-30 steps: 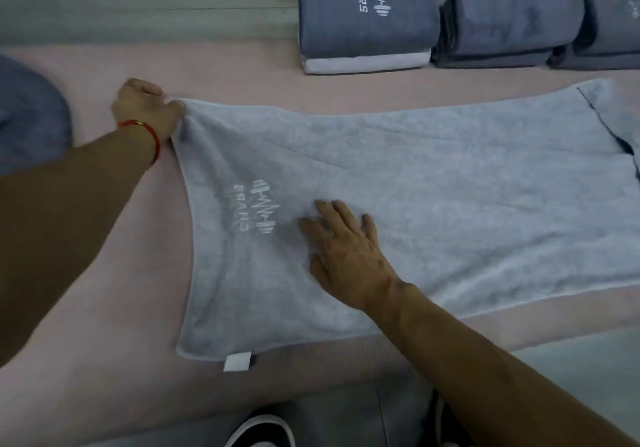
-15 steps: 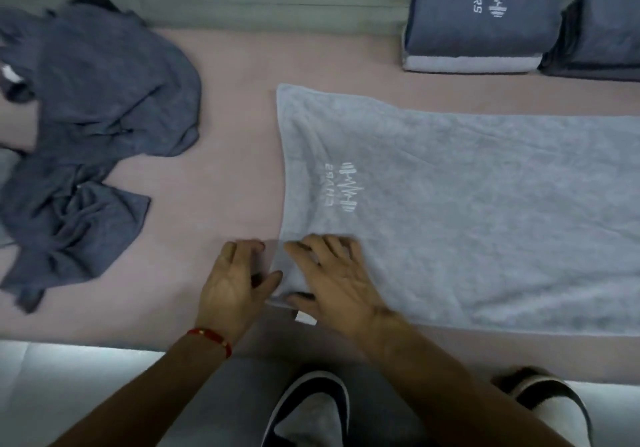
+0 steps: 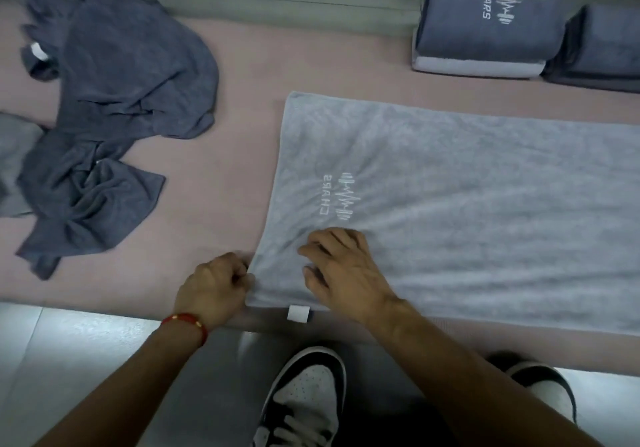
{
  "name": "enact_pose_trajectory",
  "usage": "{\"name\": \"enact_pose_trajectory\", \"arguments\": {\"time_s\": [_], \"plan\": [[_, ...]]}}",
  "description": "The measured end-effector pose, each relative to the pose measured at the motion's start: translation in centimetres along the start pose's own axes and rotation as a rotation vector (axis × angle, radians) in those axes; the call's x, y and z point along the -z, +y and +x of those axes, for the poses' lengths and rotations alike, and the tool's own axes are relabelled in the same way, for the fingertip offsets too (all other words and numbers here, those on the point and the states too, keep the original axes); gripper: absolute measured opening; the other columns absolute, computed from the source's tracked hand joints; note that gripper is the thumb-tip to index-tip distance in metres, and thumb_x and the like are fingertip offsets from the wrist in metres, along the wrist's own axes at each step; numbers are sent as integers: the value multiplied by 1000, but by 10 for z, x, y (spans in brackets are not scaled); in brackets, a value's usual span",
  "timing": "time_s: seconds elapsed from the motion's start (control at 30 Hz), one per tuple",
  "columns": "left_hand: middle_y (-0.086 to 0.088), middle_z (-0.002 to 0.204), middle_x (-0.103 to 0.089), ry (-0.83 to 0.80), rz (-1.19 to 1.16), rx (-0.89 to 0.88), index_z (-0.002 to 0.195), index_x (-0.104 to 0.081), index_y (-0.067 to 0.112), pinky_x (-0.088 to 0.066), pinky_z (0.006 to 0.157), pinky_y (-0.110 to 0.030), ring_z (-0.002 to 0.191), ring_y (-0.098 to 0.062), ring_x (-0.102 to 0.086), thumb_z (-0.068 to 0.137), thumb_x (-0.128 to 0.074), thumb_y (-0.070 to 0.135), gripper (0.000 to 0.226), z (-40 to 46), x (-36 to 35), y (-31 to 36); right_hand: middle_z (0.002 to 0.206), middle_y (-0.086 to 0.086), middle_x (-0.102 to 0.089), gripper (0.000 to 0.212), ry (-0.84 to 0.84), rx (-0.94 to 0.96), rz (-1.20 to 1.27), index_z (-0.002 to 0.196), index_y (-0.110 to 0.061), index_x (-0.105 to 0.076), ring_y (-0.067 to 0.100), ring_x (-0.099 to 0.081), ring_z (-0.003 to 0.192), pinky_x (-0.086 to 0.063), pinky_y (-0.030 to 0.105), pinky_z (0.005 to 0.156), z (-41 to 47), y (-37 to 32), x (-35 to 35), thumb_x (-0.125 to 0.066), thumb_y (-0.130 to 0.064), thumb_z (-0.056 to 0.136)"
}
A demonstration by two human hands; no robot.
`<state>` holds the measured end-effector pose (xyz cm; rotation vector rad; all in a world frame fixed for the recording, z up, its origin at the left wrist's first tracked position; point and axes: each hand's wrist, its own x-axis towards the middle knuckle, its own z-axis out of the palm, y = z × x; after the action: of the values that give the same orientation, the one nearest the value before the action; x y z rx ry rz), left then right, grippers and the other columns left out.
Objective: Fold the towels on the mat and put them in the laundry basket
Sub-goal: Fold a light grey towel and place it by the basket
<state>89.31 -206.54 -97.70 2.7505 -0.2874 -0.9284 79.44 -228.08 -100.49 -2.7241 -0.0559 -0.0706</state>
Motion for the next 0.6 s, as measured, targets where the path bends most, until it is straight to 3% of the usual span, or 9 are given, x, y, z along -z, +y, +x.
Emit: {"name": "enact_pose_trajectory", "arguments": {"time_s": [0.03, 0.1, 0.13, 0.23, 0.3, 0.4, 0.47, 0.53, 0.6], "plan": [[-1, 102, -69, -29, 37, -14, 90, -62, 31, -52, 85, -37, 100, -30, -65, 89, -62, 35, 4, 5, 3, 5, 130, 1, -59, 37, -5, -40, -16, 120, -20, -69, 23, -53, 123, -40, 50, 104, -4, 4, -1, -52, -37, 91], [-5, 113, -65, -26, 124, -37, 115, -60, 31, -50, 88, -37, 108, -34, -61, 90, -60, 33, 25, 18, 11, 23, 144, 3, -52, 44, -41, -71, -19, 131, -21, -64, 24, -46, 136, -33, 55, 113, -11, 10, -2, -52, -39, 92], [-9, 113, -62, 60, 151, -80, 119, -58, 23, -49, 87, -40, 108, -37, -59, 90, -60, 34, 31, 26, 17, 35, 149, 3, -49, 46, -56, -56, -8, 134, -22, -62, 23, -43, 140, -29, 56, 116, -13, 13, -3, -51, -40, 93], [-19, 111, -59, 378, 135, -524, 115, -59, 5, -51, 84, -52, 102, -42, -56, 89, -49, 33, 39, 59, 29, 76, 157, 2, -43, 48, -79, -11, 42, 140, -22, -58, 21, -35, 147, -24, 55, 120, -19, 20, 1, -46, -38, 96], [-22, 132, -53, 335, 203, -731, 128, -58, 5, -48, 96, -55, 120, -43, -50, 89, -38, 36, 54, 92, 33, 107, 159, 4, -40, 50, -27, -74, 18, 142, -21, -56, 23, -32, 149, -25, 57, 119, -22, 26, 6, -43, -37, 97], [-21, 163, -18, 168, 367, -686, 154, -32, 17, -23, 119, -55, 149, -43, -16, 97, -23, 49, 66, 139, 34, 145, 168, 6, -19, 61, 26, -368, -62, 155, -25, -39, 27, -10, 156, -8, 67, 120, -31, 43, 13, -39, -47, 98], [-14, 167, 8, 124, 445, -578, 161, -5, 28, -2, 124, -51, 153, -38, 8, 102, -18, 57, 67, 172, 30, 151, 170, 7, -2, 72, -48, -501, -117, 161, -28, -18, 33, 4, 156, 0, 69, 118, -42, 56, 16, -35, -58, 98], [-12, 165, 21, 109, 484, -476, 158, 11, 34, 8, 123, -48, 152, -34, 19, 99, -15, 67, 72, 193, 33, 148, 170, 9, 6, 80, -117, -453, -198, 163, -28, -4, 38, 8, 155, -3, 72, 117, -56, 63, 15, -30, -65, 97], [-14, 164, 24, 130, 469, -427, 157, 14, 36, 9, 123, -48, 151, -32, 22, 96, -14, 72, 76, 207, 41, 148, 170, 10, 5, 79, -149, -338, -232, 163, -28, -5, 39, 6, 155, -8, 72, 116, -72, 66, 12, -31, -65, 98]]}}
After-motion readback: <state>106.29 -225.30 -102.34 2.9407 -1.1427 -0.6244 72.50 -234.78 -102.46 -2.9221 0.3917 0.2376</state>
